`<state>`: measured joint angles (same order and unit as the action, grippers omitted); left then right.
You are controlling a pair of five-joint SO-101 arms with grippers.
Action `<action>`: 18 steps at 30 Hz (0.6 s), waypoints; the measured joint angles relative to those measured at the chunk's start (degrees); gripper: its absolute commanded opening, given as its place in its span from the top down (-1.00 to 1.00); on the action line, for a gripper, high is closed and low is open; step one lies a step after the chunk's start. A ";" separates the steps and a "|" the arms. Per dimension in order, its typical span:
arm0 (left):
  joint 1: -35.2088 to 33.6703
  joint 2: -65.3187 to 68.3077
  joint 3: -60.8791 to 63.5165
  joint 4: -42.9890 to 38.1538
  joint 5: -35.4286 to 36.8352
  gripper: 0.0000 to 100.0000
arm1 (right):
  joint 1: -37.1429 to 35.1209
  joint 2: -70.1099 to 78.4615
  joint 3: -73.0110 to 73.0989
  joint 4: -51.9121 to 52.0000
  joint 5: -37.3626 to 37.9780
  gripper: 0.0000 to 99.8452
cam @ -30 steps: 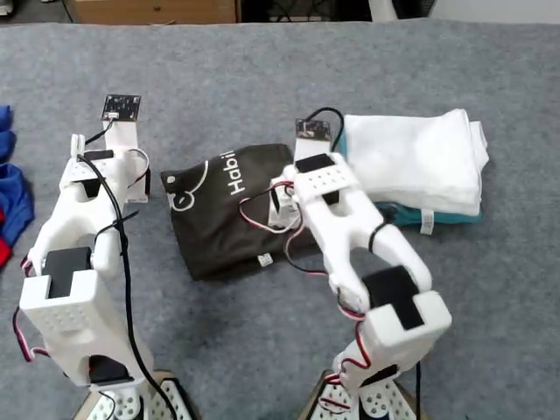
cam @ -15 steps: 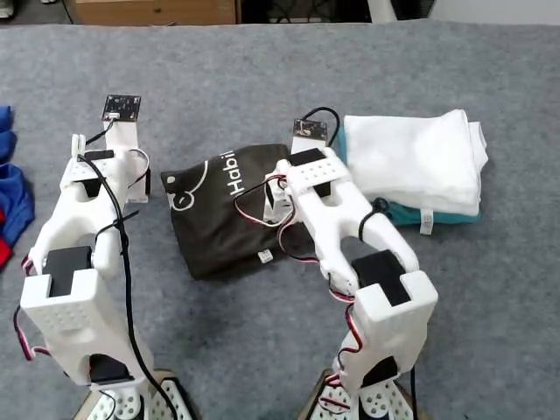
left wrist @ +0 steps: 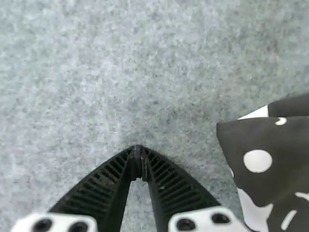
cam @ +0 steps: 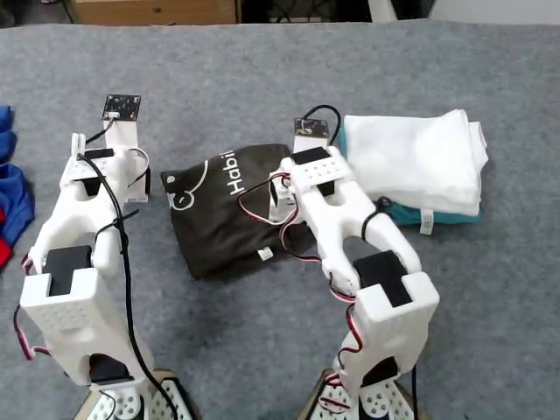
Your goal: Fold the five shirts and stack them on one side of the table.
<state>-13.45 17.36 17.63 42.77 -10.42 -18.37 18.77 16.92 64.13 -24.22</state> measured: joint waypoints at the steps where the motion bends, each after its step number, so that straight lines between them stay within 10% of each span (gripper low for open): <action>1: 0.00 0.00 0.00 0.00 0.00 0.94 | 0.00 -0.09 0.00 0.00 0.44 0.97; 11: -1.23 0.26 -8.70 13.27 0.70 0.92 | 0.00 -0.09 0.00 0.00 2.20 0.97; 18: 1.93 0.26 -16.53 28.22 12.66 0.53 | 0.00 0.18 0.62 -1.05 2.20 0.97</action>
<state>-11.52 17.63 1.10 70.99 2.24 -18.37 18.95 17.54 63.08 -22.02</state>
